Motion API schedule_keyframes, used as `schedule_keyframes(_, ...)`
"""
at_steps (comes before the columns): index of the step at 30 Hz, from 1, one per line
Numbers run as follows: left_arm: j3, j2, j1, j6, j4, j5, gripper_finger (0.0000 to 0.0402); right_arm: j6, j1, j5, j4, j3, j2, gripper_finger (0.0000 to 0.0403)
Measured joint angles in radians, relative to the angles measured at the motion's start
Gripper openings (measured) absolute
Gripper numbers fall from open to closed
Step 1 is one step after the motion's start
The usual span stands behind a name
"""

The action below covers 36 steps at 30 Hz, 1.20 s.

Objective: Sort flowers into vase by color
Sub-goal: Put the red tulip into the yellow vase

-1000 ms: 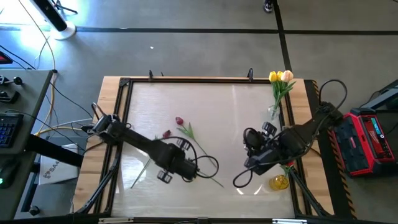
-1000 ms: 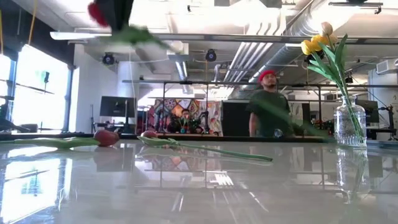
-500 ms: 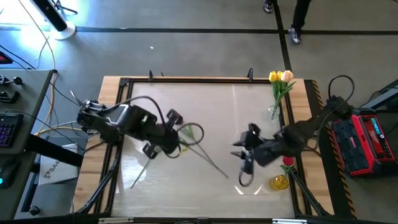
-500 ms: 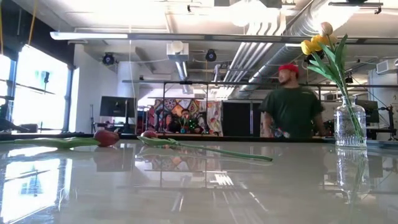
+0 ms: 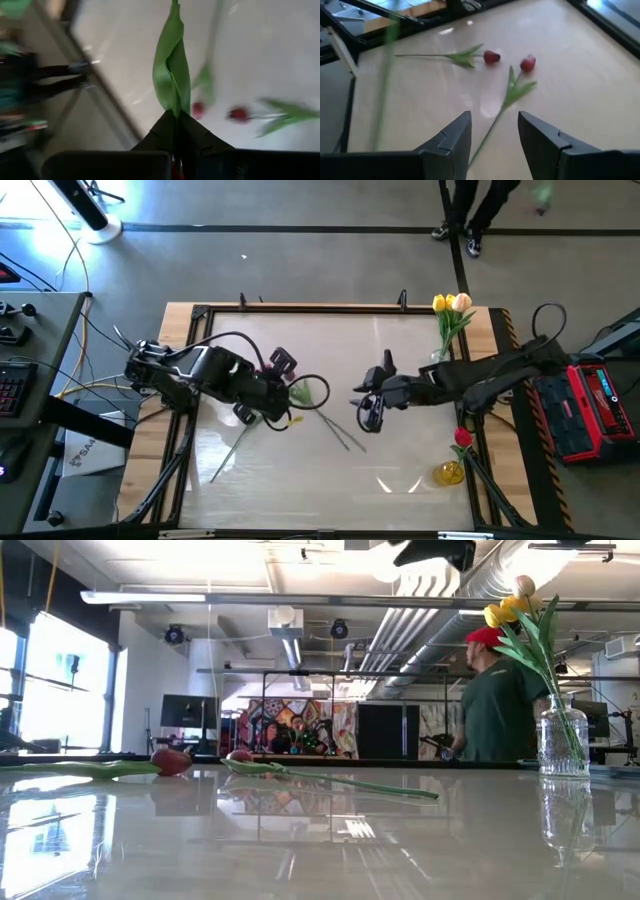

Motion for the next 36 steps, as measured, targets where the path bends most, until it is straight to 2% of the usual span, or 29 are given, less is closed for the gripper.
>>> schedule_keyframes(2,0.024,0.0,-0.006,0.05,-0.001,-0.088,0.0,-0.022,0.0,0.004,0.002,0.007,-0.005,0.0149)
schedule_keyframes(6,0.092,-0.003,0.012,0.141,0.004,-0.136,0.0,-0.053,0.0,0.088,0.0,0.01,-0.003,0.0149)
schedule_keyframes(12,0.119,-0.056,0.021,0.485,0.024,-0.231,0.0,-0.07,0.0,0.229,0.001,0.01,-0.003,0.0149)
schedule_keyframes(17,0.119,-0.095,0.022,0.749,0.039,-0.335,0.0,-0.078,0.0,0.247,-0.008,0.061,-0.002,0.0149)
schedule_keyframes(20,0.119,-0.108,0.022,0.881,0.096,-0.36,0.0,-0.096,-0.009,0.167,-0.003,0.168,-0.002,0.0149)
schedule_keyframes(27,0.115,-0.123,-0.008,1.233,0.337,-0.357,0.0,-0.071,-0.072,-0.168,0.002,0.42,-0.003,0.0149)
schedule_keyframes(32,0.113,-0.162,-0.048,1.271,0.418,-0.331,0.0,-0.071,-0.105,-0.257,0.037,0.465,0.025,0.0149)
schedule_keyframes(36,0.113,-0.167,-0.051,1.288,0.432,-0.252,0.0,-0.096,-0.128,-0.407,0.125,0.469,0.082,0.0152)
